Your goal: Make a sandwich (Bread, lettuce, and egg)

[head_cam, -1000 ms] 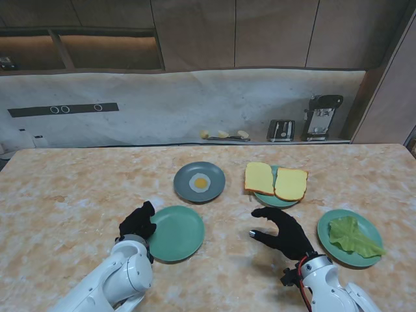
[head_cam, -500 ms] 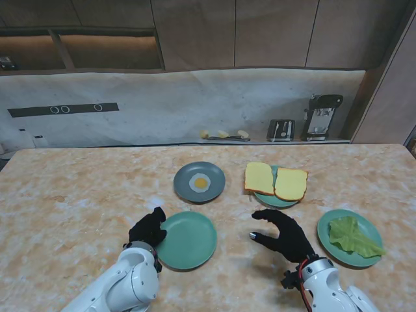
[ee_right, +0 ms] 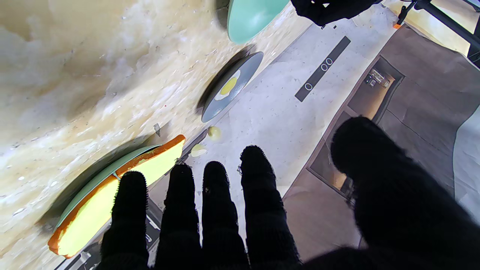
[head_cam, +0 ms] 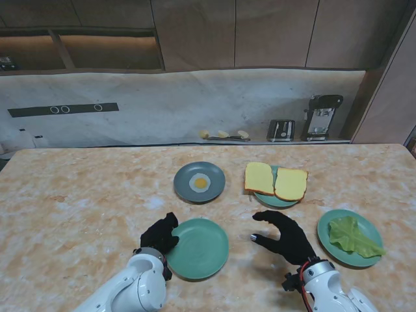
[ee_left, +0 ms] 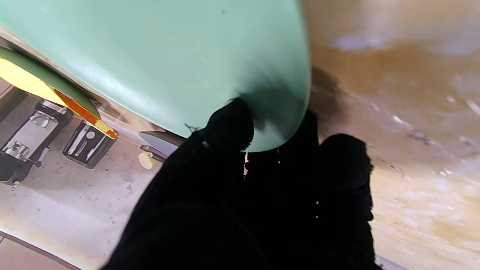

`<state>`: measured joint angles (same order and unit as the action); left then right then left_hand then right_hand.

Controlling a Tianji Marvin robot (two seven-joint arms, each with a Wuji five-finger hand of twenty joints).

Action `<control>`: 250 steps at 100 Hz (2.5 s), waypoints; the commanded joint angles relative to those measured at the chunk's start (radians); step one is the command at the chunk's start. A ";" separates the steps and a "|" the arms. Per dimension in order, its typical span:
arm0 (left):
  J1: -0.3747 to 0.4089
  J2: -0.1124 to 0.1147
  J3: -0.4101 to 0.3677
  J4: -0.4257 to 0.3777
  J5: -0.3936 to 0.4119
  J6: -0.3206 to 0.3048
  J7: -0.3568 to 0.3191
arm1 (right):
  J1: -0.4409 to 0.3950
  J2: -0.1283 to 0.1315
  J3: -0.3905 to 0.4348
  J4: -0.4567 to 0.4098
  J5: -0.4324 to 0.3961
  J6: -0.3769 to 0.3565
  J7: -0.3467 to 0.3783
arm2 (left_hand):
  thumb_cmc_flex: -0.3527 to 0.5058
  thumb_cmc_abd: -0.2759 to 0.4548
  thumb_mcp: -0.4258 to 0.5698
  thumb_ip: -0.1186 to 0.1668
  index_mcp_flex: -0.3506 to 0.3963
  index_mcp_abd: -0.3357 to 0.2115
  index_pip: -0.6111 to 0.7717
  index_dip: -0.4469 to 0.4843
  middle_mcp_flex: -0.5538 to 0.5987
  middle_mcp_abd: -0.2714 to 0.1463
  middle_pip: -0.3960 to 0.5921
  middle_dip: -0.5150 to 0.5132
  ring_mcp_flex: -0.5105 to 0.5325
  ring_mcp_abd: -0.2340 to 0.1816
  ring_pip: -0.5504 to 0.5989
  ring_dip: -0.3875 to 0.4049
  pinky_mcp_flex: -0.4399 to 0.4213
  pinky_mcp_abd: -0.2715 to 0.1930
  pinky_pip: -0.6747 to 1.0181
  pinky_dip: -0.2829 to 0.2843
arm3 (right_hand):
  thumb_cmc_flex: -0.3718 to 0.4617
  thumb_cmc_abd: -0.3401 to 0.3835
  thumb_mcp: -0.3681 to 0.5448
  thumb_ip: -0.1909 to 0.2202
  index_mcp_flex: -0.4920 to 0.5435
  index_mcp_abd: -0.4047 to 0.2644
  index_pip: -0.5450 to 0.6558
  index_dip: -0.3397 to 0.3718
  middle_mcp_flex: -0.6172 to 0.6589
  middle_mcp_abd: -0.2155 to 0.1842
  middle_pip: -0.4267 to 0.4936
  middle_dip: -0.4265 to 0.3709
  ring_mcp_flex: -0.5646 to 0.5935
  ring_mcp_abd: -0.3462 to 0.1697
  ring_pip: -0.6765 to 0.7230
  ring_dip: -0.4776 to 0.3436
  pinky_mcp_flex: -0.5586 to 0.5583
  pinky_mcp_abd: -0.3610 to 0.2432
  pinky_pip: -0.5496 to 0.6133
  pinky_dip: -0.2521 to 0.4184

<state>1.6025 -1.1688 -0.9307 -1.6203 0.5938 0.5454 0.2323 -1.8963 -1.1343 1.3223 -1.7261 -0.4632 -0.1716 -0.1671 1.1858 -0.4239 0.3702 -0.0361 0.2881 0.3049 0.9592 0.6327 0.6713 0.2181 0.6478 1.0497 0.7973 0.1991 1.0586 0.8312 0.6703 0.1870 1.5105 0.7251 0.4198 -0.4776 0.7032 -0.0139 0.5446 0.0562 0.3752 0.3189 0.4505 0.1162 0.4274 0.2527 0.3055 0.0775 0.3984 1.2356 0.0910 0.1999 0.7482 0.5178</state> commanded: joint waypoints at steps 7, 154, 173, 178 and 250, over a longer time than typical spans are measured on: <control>-0.004 -0.019 0.030 0.004 -0.017 -0.008 -0.019 | -0.020 -0.006 0.002 -0.007 -0.003 -0.005 0.007 | 0.057 -0.025 -0.014 0.008 0.036 -0.085 0.075 0.007 -0.012 -0.004 0.021 0.015 0.004 -0.004 0.030 0.010 0.001 -0.030 0.041 0.006 | 0.004 0.013 -0.001 -0.002 0.005 -0.002 -0.001 0.003 0.010 0.005 0.003 0.007 0.014 -0.007 -0.006 0.017 -0.014 0.002 0.010 -0.008; 0.241 0.066 -0.340 -0.188 0.121 -0.566 -0.155 | 0.156 0.020 0.030 0.026 -0.134 -0.007 0.085 | -0.223 0.154 -0.382 0.016 0.047 -0.108 -0.419 -0.269 -0.381 -0.012 -0.285 -0.702 -0.505 0.074 -0.719 -0.439 -0.671 0.114 -0.740 -0.302 | 0.008 0.011 -0.015 -0.002 -0.004 0.001 -0.010 0.001 0.014 0.006 -0.004 0.006 0.020 0.000 -0.011 0.013 -0.014 0.008 0.007 -0.008; 0.259 0.064 -0.359 -0.195 0.126 -0.574 -0.143 | 0.240 0.027 0.033 0.086 -0.185 0.069 0.104 | -0.222 0.163 -0.380 0.015 0.050 -0.111 -0.408 -0.258 -0.377 -0.015 -0.272 -0.695 -0.499 0.076 -0.704 -0.432 -0.666 0.120 -0.718 -0.293 | 0.015 0.010 -0.020 0.000 -0.002 0.015 -0.015 0.001 0.013 0.015 -0.004 0.008 0.021 0.009 -0.012 0.012 -0.014 0.010 0.011 -0.008; 0.261 0.064 -0.362 -0.196 0.125 -0.573 -0.141 | 0.264 0.026 0.031 0.108 -0.195 0.092 0.101 | -0.223 0.167 -0.380 0.015 0.041 -0.112 -0.403 -0.253 -0.380 -0.016 -0.271 -0.693 -0.502 0.078 -0.701 -0.429 -0.666 0.122 -0.712 -0.289 | 0.016 0.010 -0.022 0.000 0.000 0.019 -0.015 0.001 0.013 0.018 -0.003 0.008 0.022 0.011 -0.012 0.012 -0.011 0.012 0.015 -0.007; 0.261 0.062 -0.398 -0.190 0.081 -0.598 -0.158 | 0.505 -0.003 0.001 0.352 -0.179 0.426 0.022 | -0.244 0.230 -0.387 0.011 0.045 -0.094 -0.402 -0.236 -0.358 -0.013 -0.266 -0.677 -0.488 0.084 -0.685 -0.415 -0.660 0.129 -0.683 -0.262 | -0.004 -0.023 -0.063 0.004 0.007 0.098 -0.040 -0.010 0.015 0.057 0.029 0.015 0.072 0.066 -0.015 0.009 0.006 0.023 0.094 -0.019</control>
<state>1.8606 -1.1047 -1.3263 -1.8102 0.6816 -0.0518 0.0877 -1.4067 -1.1217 1.3258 -1.3957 -0.6658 0.2463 -0.1414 0.9565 -0.2351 0.0003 -0.0401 0.3234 0.2083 0.5622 0.3847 0.3272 0.2175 0.3766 0.3610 0.3265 0.2875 0.3624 0.4074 0.0184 0.3135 0.8158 0.4446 0.4328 -0.4833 0.6517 -0.0139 0.5446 0.1313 0.3493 0.3189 0.4508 0.1543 0.4386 0.2527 0.3567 0.1366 0.3861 1.2356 0.0966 0.2188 0.8212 0.5158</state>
